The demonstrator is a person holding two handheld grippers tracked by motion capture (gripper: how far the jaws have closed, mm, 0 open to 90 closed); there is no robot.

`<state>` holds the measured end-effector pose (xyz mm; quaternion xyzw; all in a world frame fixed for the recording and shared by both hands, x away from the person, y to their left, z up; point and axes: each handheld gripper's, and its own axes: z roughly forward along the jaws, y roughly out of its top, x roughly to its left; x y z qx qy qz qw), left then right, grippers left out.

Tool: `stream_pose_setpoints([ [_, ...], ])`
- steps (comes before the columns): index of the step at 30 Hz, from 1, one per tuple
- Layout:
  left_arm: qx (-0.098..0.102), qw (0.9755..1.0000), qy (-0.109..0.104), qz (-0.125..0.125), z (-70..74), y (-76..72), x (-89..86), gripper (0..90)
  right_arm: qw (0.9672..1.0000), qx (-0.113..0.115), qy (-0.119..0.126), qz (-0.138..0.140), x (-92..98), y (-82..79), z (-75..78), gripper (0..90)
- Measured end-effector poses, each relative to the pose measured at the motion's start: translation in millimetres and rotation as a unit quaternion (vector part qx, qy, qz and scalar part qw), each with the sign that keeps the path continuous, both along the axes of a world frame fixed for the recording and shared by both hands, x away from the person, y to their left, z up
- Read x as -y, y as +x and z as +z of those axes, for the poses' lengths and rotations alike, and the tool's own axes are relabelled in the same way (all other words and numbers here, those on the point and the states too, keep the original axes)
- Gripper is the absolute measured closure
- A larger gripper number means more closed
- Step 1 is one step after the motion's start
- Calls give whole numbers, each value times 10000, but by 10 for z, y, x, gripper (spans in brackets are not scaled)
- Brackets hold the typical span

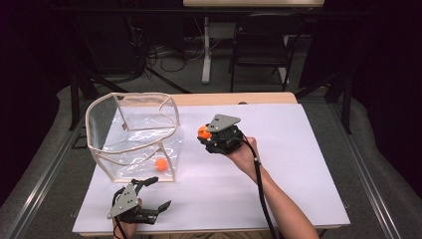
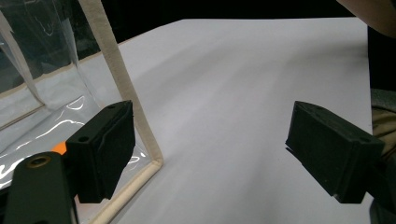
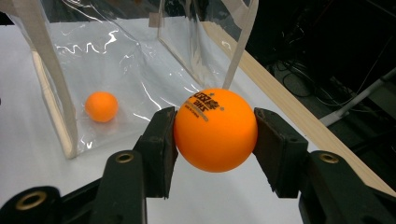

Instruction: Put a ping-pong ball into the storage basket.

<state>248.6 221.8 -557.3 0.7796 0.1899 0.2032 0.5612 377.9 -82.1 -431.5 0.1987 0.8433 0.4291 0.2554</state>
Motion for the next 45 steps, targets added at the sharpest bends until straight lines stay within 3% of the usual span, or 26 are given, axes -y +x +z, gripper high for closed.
stream_pose_setpoints([
  [45,8,10000,-7,14,3,0,-1,156,9999,141,79,36,-13,47,279,506],
])
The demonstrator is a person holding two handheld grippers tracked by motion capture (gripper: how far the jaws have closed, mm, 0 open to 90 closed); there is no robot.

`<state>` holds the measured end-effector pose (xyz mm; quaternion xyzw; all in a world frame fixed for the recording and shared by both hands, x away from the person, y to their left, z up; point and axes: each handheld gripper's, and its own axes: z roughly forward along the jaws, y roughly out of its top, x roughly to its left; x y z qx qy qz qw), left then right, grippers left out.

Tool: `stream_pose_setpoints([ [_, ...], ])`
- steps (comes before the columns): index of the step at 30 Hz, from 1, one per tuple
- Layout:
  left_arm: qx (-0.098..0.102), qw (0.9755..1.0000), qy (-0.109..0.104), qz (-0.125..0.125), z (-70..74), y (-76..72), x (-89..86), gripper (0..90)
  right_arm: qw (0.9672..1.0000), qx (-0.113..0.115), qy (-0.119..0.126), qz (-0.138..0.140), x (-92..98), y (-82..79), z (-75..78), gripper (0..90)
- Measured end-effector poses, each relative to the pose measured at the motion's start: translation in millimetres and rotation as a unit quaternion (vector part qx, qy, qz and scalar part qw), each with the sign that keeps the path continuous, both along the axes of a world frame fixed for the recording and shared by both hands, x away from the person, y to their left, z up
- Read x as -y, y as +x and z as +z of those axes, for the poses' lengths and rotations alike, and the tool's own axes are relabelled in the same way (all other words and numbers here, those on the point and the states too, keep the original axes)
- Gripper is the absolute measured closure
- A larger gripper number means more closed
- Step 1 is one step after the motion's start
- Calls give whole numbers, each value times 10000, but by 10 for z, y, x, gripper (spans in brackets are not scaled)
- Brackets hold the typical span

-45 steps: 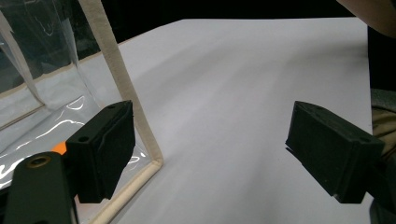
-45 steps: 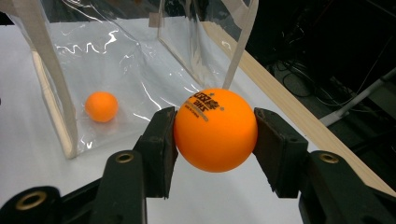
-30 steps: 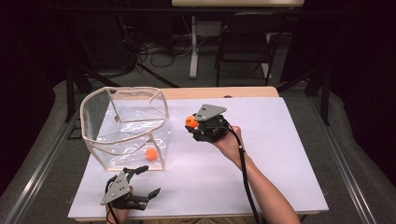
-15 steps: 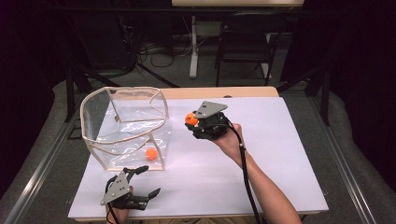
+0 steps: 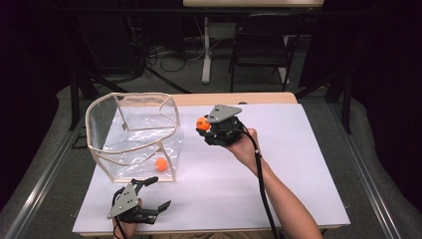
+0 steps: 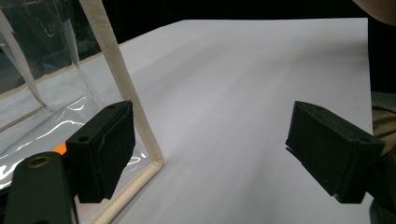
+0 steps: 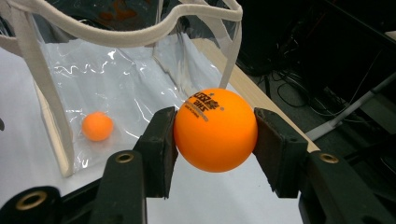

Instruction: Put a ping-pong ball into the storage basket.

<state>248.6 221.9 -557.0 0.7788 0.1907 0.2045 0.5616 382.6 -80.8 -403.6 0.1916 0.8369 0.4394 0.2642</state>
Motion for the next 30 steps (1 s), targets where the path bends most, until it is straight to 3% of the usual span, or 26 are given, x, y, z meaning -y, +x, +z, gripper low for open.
stream_pose_setpoints([
  [30,8,10000,-10,6,2,1,-1,156,9999,44,86,81,-50,53,174,507],
])
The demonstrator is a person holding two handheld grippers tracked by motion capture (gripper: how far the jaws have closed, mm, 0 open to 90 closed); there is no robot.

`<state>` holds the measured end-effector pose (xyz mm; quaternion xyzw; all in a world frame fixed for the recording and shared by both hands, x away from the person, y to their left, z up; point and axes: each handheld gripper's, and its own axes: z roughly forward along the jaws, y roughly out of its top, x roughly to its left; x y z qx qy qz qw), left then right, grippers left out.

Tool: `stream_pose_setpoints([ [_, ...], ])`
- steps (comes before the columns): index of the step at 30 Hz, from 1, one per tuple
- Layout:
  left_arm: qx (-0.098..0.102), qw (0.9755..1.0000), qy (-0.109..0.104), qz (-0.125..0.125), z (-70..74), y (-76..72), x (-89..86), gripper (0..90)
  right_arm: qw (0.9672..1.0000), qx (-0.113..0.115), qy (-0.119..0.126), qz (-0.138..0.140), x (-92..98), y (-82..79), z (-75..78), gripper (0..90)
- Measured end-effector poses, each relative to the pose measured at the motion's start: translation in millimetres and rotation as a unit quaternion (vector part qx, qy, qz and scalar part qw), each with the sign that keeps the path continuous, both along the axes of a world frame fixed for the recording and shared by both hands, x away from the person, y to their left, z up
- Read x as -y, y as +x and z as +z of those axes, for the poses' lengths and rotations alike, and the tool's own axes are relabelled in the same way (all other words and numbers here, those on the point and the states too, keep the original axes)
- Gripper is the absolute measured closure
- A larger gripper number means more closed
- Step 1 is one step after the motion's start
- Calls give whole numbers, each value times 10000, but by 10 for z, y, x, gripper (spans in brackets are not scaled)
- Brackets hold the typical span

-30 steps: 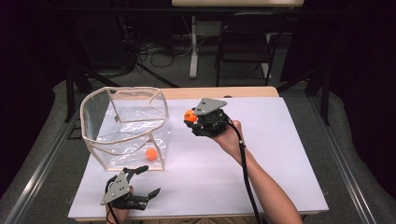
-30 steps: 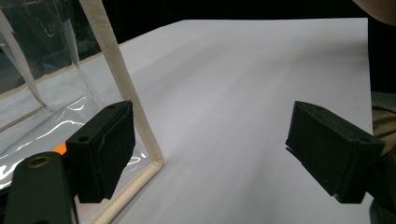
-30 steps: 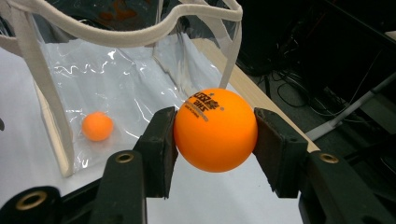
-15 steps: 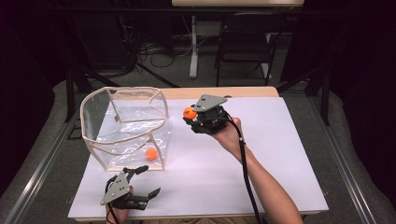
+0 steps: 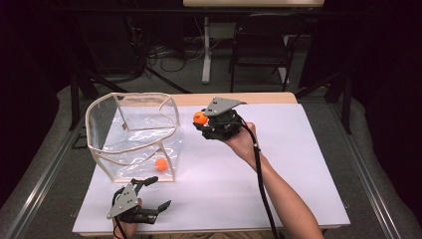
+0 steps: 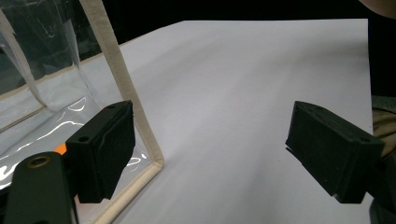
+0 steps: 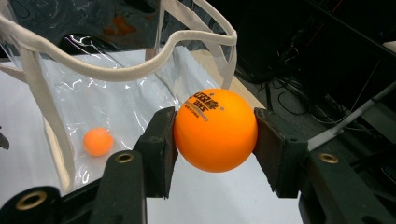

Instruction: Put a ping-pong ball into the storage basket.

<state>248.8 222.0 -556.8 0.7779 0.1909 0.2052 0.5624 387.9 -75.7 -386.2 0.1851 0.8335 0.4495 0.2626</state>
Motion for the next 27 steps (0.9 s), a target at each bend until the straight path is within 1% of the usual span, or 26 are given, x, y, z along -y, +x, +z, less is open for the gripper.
stream_pose_setpoints([
  [7,7,10000,1,0,2,-1,-1,156,10000,-22,39,29,-21,20,30,507],
  [27,18,10000,-4,-18,5,7,11,156,9999,44,116,88,-76,28,126,507],
])
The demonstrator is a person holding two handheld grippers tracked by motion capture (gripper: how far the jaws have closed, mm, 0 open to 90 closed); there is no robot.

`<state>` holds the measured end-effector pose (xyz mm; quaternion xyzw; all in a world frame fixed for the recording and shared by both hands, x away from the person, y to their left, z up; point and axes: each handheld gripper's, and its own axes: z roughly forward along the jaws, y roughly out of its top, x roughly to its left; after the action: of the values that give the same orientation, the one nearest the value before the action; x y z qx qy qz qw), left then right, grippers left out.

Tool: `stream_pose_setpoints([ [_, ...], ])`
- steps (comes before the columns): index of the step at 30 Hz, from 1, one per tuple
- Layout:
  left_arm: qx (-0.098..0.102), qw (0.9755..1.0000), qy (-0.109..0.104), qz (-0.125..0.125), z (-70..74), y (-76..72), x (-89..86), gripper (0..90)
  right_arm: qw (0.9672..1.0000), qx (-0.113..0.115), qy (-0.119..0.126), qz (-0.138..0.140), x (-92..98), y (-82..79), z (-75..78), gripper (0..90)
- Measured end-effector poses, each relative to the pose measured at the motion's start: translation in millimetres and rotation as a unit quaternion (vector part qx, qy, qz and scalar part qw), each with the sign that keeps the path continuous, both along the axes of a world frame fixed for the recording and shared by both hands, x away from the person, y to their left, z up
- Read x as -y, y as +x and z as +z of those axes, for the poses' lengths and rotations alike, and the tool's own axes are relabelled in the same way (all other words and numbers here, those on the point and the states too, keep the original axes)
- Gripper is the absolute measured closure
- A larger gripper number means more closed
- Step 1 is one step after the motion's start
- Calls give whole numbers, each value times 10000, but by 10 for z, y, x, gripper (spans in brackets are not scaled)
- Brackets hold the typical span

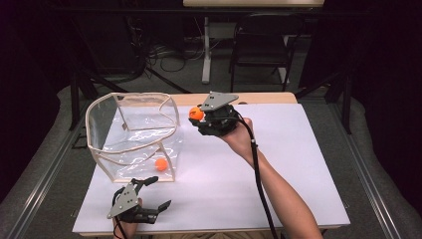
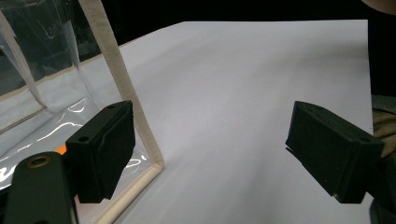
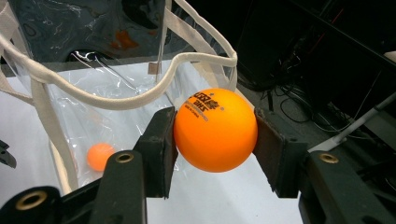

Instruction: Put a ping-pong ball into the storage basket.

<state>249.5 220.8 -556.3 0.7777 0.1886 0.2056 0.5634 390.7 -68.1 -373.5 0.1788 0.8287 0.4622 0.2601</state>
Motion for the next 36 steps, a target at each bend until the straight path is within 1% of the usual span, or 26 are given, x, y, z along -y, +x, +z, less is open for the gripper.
stream_pose_setpoints([
  [25,-31,10000,-25,47,-12,1,-18,156,10000,33,76,52,-40,25,29,506],
  [36,-16,10000,-44,48,-9,1,-29,156,9999,94,46,112,-119,16,50,507],
])
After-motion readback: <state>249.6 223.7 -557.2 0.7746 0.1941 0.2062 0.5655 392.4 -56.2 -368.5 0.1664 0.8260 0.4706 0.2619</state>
